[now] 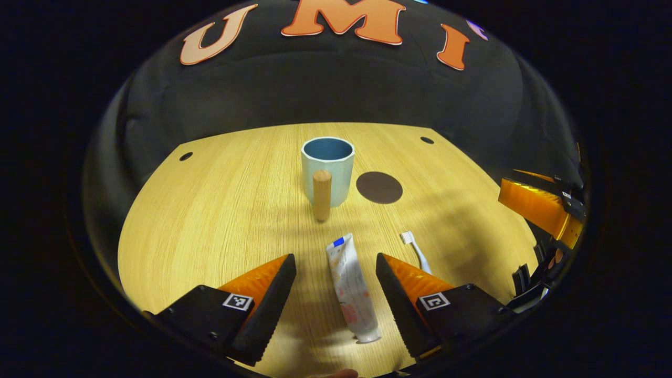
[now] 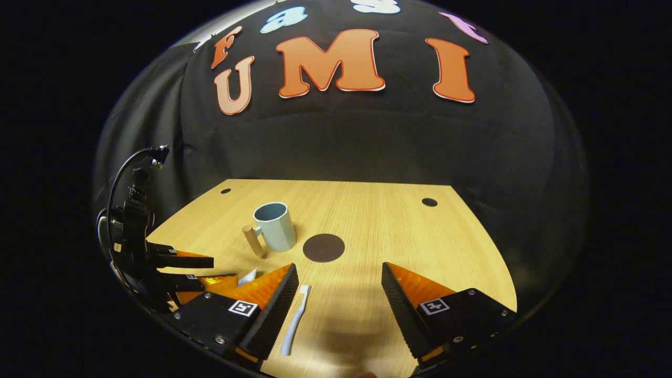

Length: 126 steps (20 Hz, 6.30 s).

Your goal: Put the toothbrush and toothpaste on the desktop into the cup, then pick up the cup and place it on the coaster on the desktop.

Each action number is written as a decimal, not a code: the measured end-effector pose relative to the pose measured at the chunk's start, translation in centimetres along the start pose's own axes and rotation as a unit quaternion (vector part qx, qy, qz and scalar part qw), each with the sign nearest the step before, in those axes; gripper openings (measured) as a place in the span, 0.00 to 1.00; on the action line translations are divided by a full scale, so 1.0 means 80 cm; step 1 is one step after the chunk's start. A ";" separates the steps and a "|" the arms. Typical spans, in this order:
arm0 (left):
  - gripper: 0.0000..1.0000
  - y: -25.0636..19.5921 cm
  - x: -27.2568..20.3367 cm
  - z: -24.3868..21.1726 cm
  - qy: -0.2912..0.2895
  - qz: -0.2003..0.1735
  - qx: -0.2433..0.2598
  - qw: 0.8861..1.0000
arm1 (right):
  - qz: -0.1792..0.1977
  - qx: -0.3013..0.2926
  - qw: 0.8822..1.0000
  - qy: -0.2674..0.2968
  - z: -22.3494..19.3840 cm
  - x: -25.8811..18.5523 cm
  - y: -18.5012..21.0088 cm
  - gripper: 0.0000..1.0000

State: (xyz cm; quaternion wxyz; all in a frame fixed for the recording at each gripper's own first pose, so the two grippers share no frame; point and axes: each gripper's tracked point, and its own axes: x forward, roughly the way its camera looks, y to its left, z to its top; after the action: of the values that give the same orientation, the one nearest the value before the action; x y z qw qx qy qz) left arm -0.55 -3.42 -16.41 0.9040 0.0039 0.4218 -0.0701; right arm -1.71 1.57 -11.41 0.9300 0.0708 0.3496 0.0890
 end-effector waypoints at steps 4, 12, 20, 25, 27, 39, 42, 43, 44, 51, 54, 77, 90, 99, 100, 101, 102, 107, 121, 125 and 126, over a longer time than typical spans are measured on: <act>0.99 -0.004 -0.013 0.010 0.024 -0.006 0.006 1.000 | 0.013 0.019 0.998 0.057 -0.027 0.012 0.009 0.95; 0.99 -0.008 -0.022 -0.008 0.129 -0.023 -0.058 0.990 | 0.019 0.024 0.992 0.123 -0.061 0.011 0.010 0.93; 0.64 -0.018 -0.010 -0.018 0.158 -0.005 -0.064 0.985 | 0.027 0.022 0.988 0.150 -0.084 0.021 0.019 0.93; 0.30 -0.017 -0.011 -0.020 0.168 -0.019 -0.110 0.979 | 0.044 0.023 0.983 0.176 -0.098 0.024 0.034 0.91; 0.27 -0.015 -0.006 -0.024 0.164 -0.025 -0.117 0.979 | 0.046 0.024 0.981 0.184 -0.104 0.028 0.037 0.91; 0.16 0.001 -0.038 0.016 0.110 -0.042 -0.111 0.987 | 0.074 0.061 0.957 0.274 -0.140 0.036 0.077 0.82; 0.18 -0.008 -0.030 0.002 0.135 -0.054 -0.132 0.981 | 0.072 0.064 0.954 0.284 -0.141 0.038 0.081 0.82; 0.18 -0.008 -0.028 0.002 0.138 -0.056 -0.132 0.980 | 0.074 0.065 0.953 0.286 -0.143 0.037 0.084 0.82; 0.18 -0.007 -0.028 0.002 0.141 -0.054 -0.131 0.980 | 0.073 0.064 0.952 0.290 -0.144 0.037 0.086 0.82; 0.27 -0.024 -0.009 -0.008 0.160 -0.071 -0.135 0.975 | 0.066 0.070 0.942 0.322 -0.163 0.040 0.089 0.71; 0.15 -0.022 -0.016 -0.003 0.154 -0.075 -0.126 0.977 | 0.063 0.072 0.940 0.328 -0.166 0.043 0.090 0.64; 0.15 0.017 -0.047 0.041 0.042 -0.029 -0.101 0.994 | 0.060 0.055 0.965 0.251 -0.133 0.059 0.076 0.05; 0.14 0.053 -0.058 0.103 -0.116 0.007 -0.069 0.991 | 0.094 0.059 0.989 0.100 -0.082 0.071 0.078 0.05; 0.14 0.067 -0.050 0.172 -0.192 0.028 -0.062 0.979 | 0.123 0.075 0.989 0.030 -0.031 0.063 0.077 0.05; 0.14 0.069 -0.048 0.179 -0.204 0.033 -0.059 0.977 | 0.127 0.077 0.989 0.024 -0.027 0.064 0.079 0.05; 0.14 0.069 -0.049 0.186 -0.217 0.032 -0.055 0.974 | 0.130 0.077 0.988 0.018 -0.024 0.065 0.080 0.05; 0.14 0.066 -0.049 0.193 -0.229 0.028 -0.054 0.971 | 0.131 0.076 0.988 0.012 -0.020 0.066 0.080 0.05; 0.14 0.056 -0.035 0.221 -0.272 0.024 -0.057 0.960 | 0.145 0.086 0.986 -0.011 -0.006 0.074 0.088 0.05; 0.14 0.064 0.019 0.290 -0.348 -0.002 -0.092 0.933 | 0.159 0.108 0.979 -0.061 0.027 0.086 0.080 0.05; 0.14 0.062 0.040 0.293 -0.348 -0.001 -0.098 0.932 | 0.159 0.109 0.979 -0.071 0.032 0.088 0.076 0.05; 0.14 0.061 0.045 0.294 -0.347 0.000 -0.096 0.933 | 0.162 0.110 0.978 -0.071 0.032 0.089 0.076 0.05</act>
State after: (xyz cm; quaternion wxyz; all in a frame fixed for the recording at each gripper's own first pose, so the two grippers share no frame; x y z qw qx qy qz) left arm 20.28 -0.61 -4.28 0.9901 -0.1078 0.0864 -0.0261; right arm 4.53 8.85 -12.88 0.9122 0.2349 0.2739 0.1940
